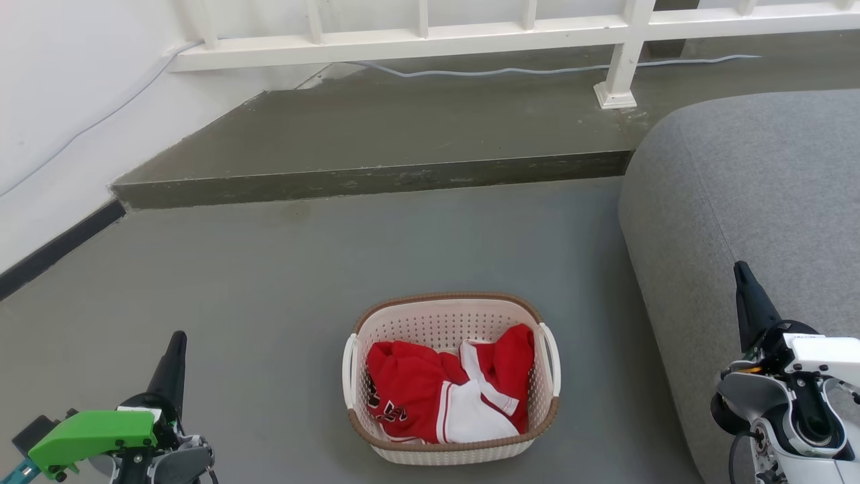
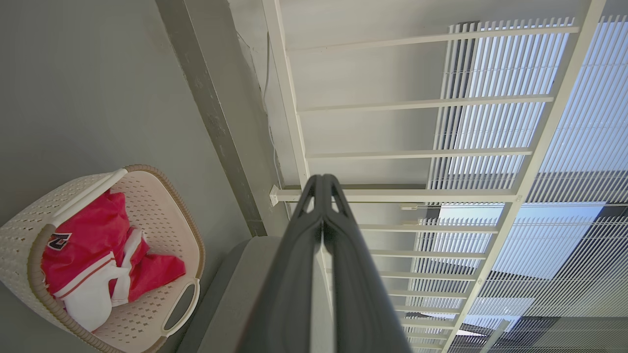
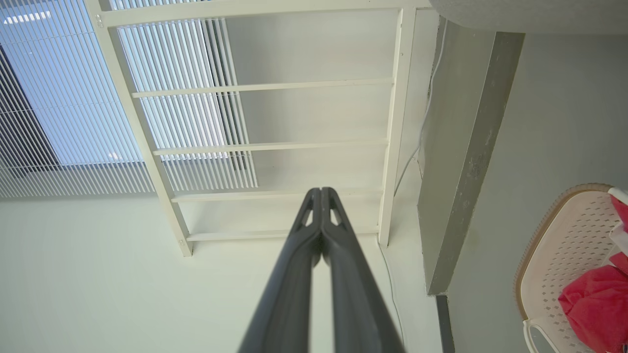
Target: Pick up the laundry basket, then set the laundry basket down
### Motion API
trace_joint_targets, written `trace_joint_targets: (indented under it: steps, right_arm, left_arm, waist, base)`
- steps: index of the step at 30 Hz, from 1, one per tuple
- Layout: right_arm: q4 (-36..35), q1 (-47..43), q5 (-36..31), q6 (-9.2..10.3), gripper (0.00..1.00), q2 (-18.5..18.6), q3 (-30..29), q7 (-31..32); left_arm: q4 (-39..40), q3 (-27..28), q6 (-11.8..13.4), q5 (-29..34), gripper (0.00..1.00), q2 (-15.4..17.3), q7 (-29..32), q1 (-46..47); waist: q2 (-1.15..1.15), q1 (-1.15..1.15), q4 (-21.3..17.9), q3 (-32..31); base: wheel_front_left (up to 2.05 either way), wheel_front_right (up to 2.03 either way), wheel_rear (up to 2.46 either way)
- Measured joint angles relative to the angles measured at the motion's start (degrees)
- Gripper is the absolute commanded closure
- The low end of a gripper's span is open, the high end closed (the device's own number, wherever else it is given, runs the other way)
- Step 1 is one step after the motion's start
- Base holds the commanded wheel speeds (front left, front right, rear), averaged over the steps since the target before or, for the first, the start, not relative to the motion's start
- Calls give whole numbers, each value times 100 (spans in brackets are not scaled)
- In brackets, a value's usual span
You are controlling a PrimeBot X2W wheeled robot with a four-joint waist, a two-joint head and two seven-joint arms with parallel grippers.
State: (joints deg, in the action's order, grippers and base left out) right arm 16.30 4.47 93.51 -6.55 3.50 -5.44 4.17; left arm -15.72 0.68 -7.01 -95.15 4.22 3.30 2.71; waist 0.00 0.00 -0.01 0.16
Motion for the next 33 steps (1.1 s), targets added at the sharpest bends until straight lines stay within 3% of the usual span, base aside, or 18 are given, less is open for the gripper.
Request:
trace_joint_targets:
  steps: [33]
  right_arm:
    - [-8,0,0,0,100,0,-9,42]
  left_arm:
    - [-21,22,-2,1,100,0,2,50]
  waist:
    - [0,0,0,0]
  base:
    - [0,0,0]
